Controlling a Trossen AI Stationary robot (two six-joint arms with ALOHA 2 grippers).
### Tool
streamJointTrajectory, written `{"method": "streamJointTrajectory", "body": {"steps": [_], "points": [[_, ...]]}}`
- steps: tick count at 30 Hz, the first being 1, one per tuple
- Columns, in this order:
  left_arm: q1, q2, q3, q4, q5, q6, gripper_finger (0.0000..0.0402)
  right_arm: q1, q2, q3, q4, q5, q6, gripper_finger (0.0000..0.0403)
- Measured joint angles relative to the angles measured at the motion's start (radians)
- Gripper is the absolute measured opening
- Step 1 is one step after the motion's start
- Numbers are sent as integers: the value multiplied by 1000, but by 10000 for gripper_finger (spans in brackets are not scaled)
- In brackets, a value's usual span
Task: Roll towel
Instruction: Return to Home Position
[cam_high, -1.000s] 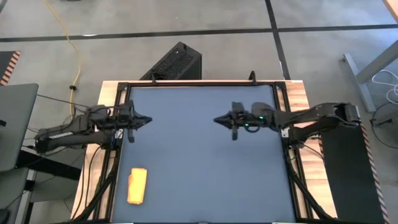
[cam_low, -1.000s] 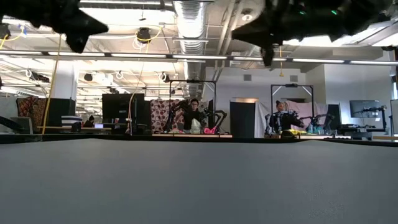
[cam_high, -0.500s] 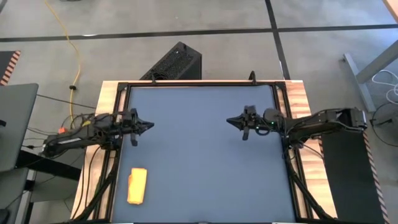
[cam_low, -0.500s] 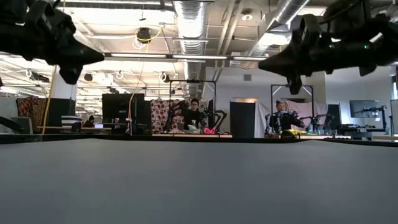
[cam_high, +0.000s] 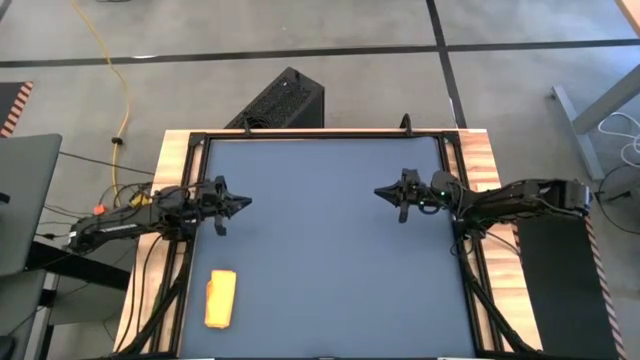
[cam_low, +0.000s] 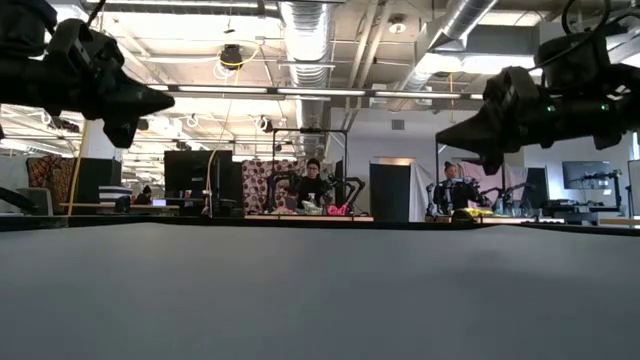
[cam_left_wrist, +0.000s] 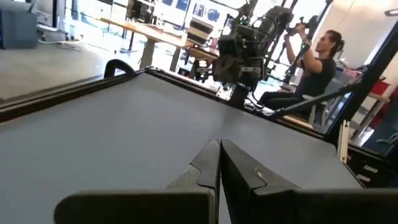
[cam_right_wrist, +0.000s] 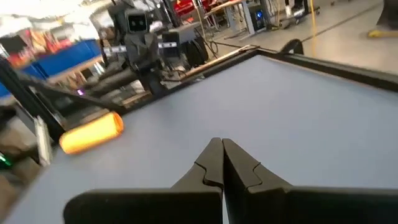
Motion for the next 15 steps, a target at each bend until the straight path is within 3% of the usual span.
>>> {"method": "streamJointTrajectory", "body": {"steps": [6, 10, 15], "points": [[0, 4, 0, -36, -5, 7, 0, -26, 3, -17, 4, -8, -136, 16], [0, 2, -1, -37, -9, 12, 0, -33, -5, -44, 20, -59, -118, 16], [0, 2, -1, -37, -10, -5, 0, -32, -50, -54, -82, -89, -90, 16]]}}
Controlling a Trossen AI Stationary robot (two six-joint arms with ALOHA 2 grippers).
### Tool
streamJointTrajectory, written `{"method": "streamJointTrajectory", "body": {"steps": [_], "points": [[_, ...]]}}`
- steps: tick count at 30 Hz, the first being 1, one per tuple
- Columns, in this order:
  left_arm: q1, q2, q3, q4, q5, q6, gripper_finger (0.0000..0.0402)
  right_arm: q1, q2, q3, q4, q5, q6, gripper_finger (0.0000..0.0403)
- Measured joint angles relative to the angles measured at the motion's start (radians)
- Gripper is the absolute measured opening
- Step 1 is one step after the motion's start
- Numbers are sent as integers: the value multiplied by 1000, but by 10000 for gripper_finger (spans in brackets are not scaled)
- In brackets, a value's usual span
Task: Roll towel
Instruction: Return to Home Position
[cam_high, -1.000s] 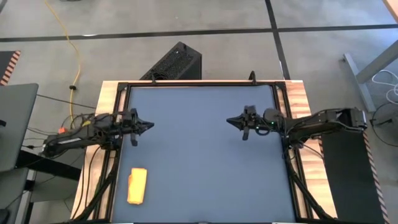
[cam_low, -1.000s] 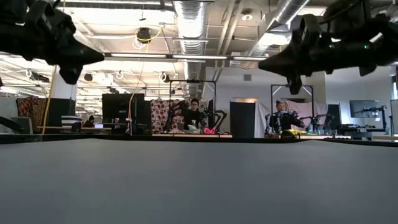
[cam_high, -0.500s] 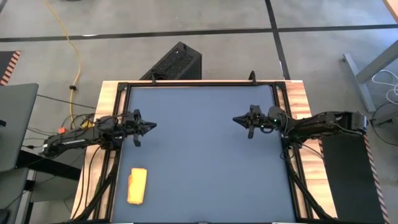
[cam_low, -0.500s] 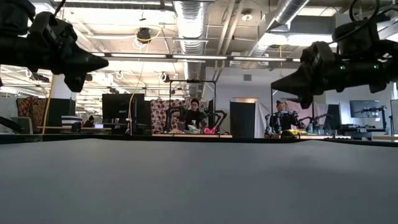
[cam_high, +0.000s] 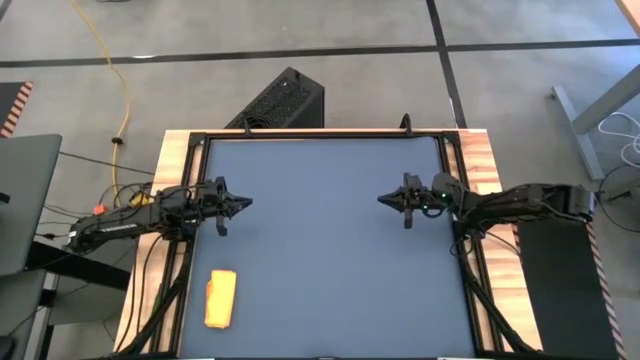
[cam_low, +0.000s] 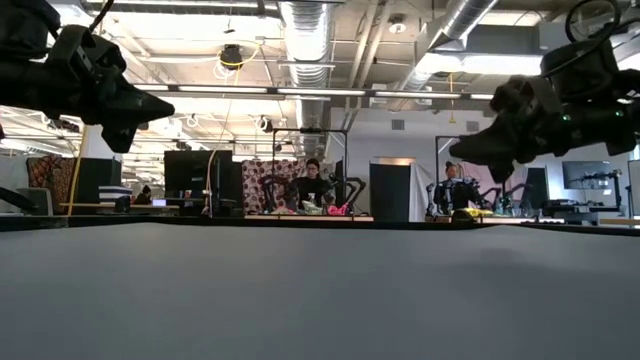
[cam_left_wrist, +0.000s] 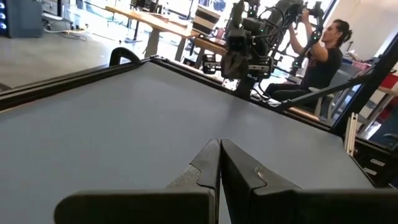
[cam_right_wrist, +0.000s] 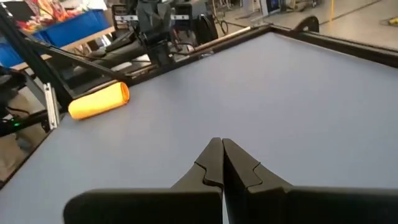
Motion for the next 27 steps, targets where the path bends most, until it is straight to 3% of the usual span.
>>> {"method": "streamJointTrajectory", "body": {"steps": [6, 11, 22, 27], "points": [[0, 0, 0, -1, -1, 4, 0, -44, -82, 0, -46, -97, -10, 16], [0, 0, 3, -13, 3, 10, 0, -89, -247, 0, -316, -122, 48, 16], [0, 0, 5, -20, 5, 64, 0, 8, -773, -1, -837, 210, 68, 15], [0, 0, 5, -20, 4, 33, 0, 120, -897, 6, -874, 334, 9, 15]]}}
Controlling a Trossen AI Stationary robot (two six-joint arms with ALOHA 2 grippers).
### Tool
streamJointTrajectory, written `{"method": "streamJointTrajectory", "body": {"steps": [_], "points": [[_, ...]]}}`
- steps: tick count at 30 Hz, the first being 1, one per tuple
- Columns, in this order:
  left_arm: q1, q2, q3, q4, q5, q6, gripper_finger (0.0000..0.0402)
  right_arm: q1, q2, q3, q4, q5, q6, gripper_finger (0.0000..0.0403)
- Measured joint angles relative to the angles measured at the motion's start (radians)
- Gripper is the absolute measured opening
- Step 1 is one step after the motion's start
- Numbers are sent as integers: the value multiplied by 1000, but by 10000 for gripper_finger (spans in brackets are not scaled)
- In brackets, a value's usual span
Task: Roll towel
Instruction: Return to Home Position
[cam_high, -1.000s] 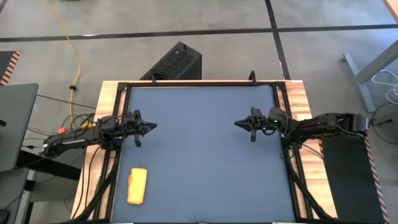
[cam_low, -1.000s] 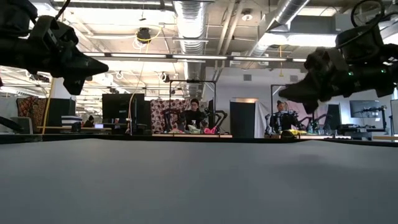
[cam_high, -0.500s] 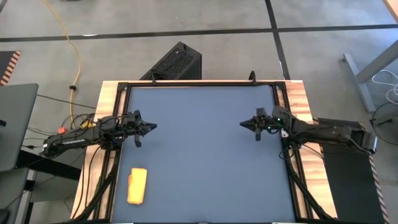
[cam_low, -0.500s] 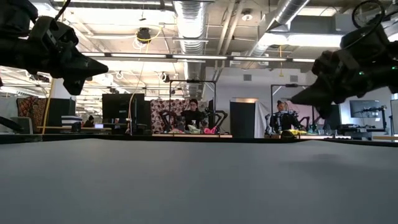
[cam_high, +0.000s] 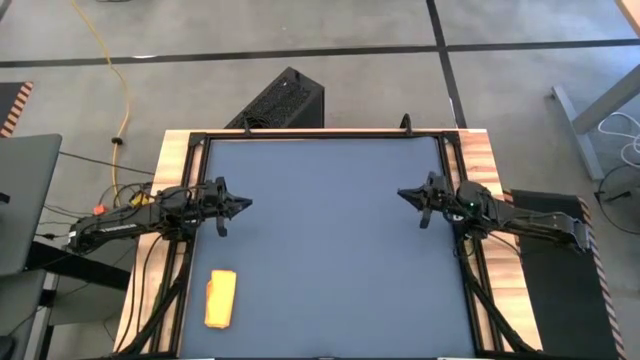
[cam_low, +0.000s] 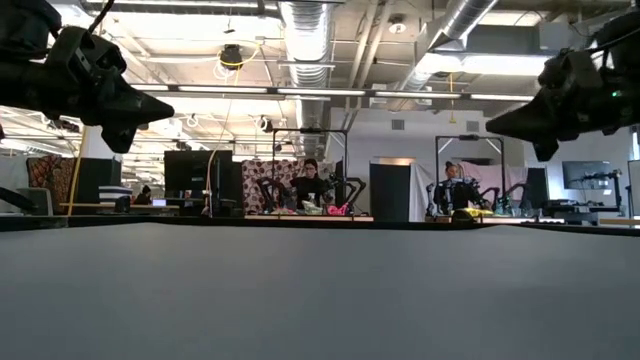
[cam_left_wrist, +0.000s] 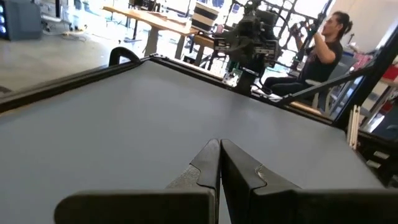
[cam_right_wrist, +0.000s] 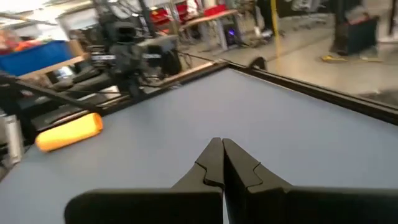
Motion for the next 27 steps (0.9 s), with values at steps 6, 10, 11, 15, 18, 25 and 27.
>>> {"method": "streamJointTrajectory", "body": {"steps": [6, 10, 11, 15, 18, 25, 27], "points": [[0, 0, 0, 0, -5, -56, 0, 50, -15, 1, -5, 4, -37, 32], [0, 0, 1, 0, -6, -50, 0, 63, -15, 1, -5, 3, -37, 49], [0, 0, 1, 1, -7, -50, 0, 66, -15, 1, -6, 3, -37, 50], [0, 0, 1, 1, -7, -55, 0, 66, -15, 2, -7, 3, -38, 53], [0, 0, 1, 1, -9, -55, 0, 66, -15, 2, -8, 3, -39, 53], [0, 0, 1, 1, -9, -57, 0, 66, -15, 2, -9, 3, -40, 54], [0, 0, 1, 1, -9, -57, 0, 65, -15, 2, -9, 3, -40, 55]]}}
